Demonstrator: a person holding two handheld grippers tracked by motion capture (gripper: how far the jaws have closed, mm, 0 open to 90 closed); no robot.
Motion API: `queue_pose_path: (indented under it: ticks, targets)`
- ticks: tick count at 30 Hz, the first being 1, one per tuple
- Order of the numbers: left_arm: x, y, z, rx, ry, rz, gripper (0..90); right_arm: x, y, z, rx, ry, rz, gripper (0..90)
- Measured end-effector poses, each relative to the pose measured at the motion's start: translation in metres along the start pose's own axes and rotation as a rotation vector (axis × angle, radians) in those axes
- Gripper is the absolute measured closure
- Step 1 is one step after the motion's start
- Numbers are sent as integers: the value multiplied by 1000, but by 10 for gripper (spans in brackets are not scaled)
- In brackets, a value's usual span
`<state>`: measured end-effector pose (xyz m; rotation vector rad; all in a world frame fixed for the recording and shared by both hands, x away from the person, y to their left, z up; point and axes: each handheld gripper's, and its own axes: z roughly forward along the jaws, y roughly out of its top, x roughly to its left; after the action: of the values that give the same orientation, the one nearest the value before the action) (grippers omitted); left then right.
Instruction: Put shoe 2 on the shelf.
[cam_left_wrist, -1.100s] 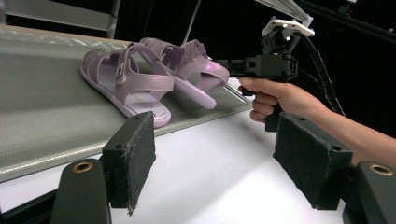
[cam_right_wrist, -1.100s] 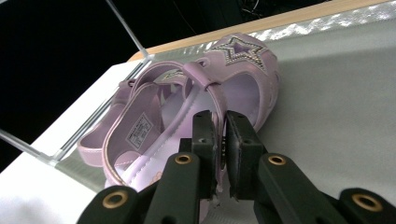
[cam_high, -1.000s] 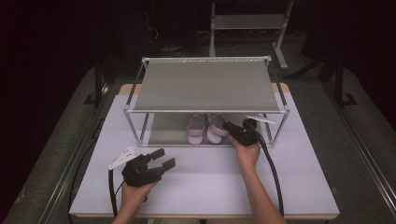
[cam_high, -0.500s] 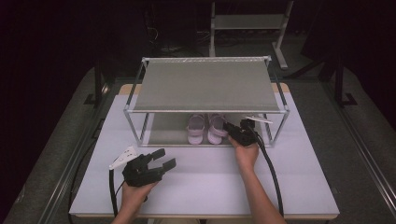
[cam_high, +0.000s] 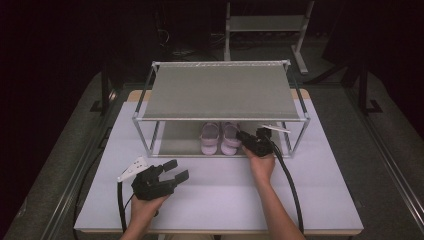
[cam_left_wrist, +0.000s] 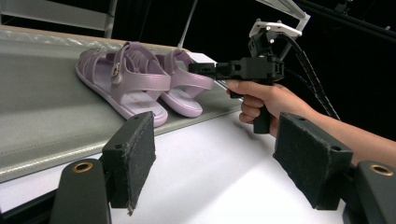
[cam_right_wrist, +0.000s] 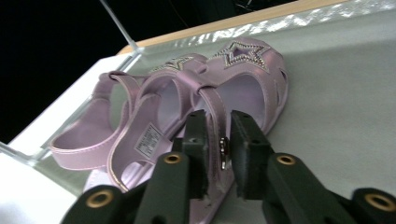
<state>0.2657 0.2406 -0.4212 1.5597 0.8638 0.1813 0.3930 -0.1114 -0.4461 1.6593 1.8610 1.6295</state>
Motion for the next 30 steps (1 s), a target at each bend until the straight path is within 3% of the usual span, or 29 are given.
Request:
queue_pose_path:
  ticks: [3,4,10,19,30]
  targets:
    - [0,-1,0,3,-3,-2,287,2,1,-1,-8,23,-5,693]
    - [0,-1,1,4,-2,-2,287,1,1,-2,-3,6,-17,677]
    - [-1,-1,1,5,-3,1,287,-2,3,-7,13,18,13,643]
    - [-1,-1,1,-2,4,-2,287,-1,4,-16,13,80,33,610]
    - [-2,-2,3,9,-3,3,287,-8,-1,-27,20,80,48,598]
